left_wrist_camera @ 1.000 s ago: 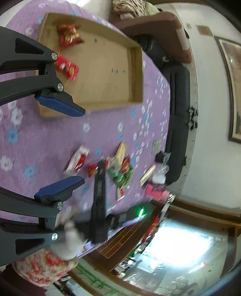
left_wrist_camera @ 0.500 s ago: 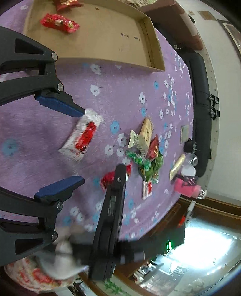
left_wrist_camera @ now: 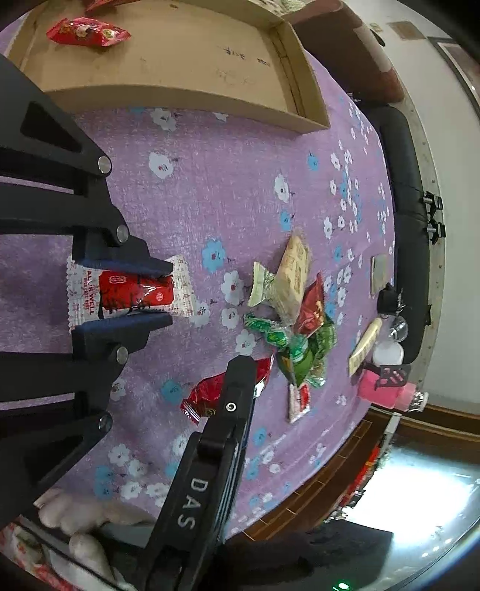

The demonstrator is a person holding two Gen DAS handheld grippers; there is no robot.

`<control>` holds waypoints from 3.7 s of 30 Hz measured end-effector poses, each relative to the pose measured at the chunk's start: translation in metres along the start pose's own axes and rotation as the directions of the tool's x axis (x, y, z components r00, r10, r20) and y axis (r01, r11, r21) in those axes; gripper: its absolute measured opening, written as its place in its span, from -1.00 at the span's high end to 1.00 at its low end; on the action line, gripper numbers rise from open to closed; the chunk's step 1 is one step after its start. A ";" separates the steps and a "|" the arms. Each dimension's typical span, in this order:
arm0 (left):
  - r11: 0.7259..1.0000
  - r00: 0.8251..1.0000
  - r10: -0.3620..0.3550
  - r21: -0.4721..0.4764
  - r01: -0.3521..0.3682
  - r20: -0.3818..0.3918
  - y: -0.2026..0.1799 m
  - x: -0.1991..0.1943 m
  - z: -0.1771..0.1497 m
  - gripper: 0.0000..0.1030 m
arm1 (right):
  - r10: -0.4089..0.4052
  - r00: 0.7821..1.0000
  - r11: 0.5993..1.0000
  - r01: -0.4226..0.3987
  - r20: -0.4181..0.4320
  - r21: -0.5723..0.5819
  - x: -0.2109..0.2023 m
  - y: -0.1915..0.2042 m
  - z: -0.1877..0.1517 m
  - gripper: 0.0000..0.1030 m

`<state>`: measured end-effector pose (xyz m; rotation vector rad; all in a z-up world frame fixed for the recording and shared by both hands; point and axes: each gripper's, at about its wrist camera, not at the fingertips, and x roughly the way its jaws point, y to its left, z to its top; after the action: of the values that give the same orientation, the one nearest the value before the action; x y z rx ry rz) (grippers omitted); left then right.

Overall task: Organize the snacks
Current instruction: 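Drop the white-red packet and red bar into the tray with both tools, then grasp the cream biscuit pack with the left tool while the right grasps a green packet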

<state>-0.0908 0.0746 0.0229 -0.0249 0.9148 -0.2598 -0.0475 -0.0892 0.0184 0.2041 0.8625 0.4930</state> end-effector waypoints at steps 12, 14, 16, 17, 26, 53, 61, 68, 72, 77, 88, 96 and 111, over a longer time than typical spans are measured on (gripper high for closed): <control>0.997 0.997 -0.055 -0.054 0.058 0.052 0.027 -0.043 -0.006 0.63 | 0.004 1.000 1.000 -0.004 0.010 -0.006 0.002 0.011 -0.004 0.64; 0.998 0.998 -0.055 -0.015 0.055 0.019 0.017 -0.029 -0.009 0.35 | -0.003 1.000 1.000 0.003 0.015 -0.002 -0.001 0.012 -0.005 0.64; 0.998 0.998 -0.060 0.015 0.060 -0.009 0.009 -0.015 -0.011 0.28 | 0.003 1.000 1.000 -0.003 0.011 0.009 -0.006 0.014 -0.008 0.64; 0.998 0.998 -0.059 0.034 0.060 -0.022 0.004 -0.007 -0.011 0.28 | 0.004 1.000 1.000 -0.004 0.006 0.010 -0.008 0.015 -0.009 0.64; 0.991 0.991 -0.134 0.012 0.134 0.004 0.014 -0.019 -0.005 0.64 | 0.043 0.999 0.998 -0.041 0.026 -0.055 -0.045 0.050 0.004 0.64; 0.931 0.969 0.247 -0.280 -0.233 0.014 0.261 -0.071 0.001 0.60 | 0.168 0.945 0.959 -0.223 -0.281 -0.178 0.146 0.246 0.019 0.63; 0.922 0.975 0.215 -0.341 -0.183 0.058 0.266 -0.085 0.002 0.04 | 0.194 0.955 0.955 -0.237 -0.225 -0.181 0.122 0.240 0.022 0.40; 0.938 0.970 0.142 -0.341 -0.068 0.198 0.230 -0.126 0.010 -0.25 | 0.201 0.973 0.968 -0.215 -0.114 -0.129 0.067 0.180 0.041 0.32; 0.956 0.966 0.047 -0.293 0.031 0.254 0.199 -0.137 0.016 -0.32 | 0.106 0.994 0.993 -0.107 -0.035 -0.052 0.039 0.108 0.052 0.31; 0.967 0.962 -0.038 -0.232 0.104 0.270 0.159 -0.134 0.022 -0.35 | -0.024 1.000 1.000 0.024 -0.020 -0.001 0.034 0.044 0.068 0.32; 0.982 0.971 -0.077 -0.153 0.113 0.224 0.117 -0.123 0.021 -0.38 | -0.180 0.976 0.971 0.157 -0.122 -0.178 0.107 0.052 0.083 0.32; 0.977 0.973 -0.088 -0.174 0.126 0.215 0.113 -0.115 0.017 -0.39 | -0.196 0.966 0.974 0.172 -0.168 -0.146 0.117 0.045 0.075 0.31; 0.981 0.978 -0.138 -0.115 0.157 0.157 0.074 -0.092 0.018 -0.38 | 0.159 0.975 0.987 -0.161 -0.153 -0.001 0.023 0.033 0.039 0.50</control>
<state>-0.1139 0.1664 0.0956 -0.2285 0.7810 -0.3333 -0.0159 -0.0481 0.0406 0.2266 0.9962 0.6711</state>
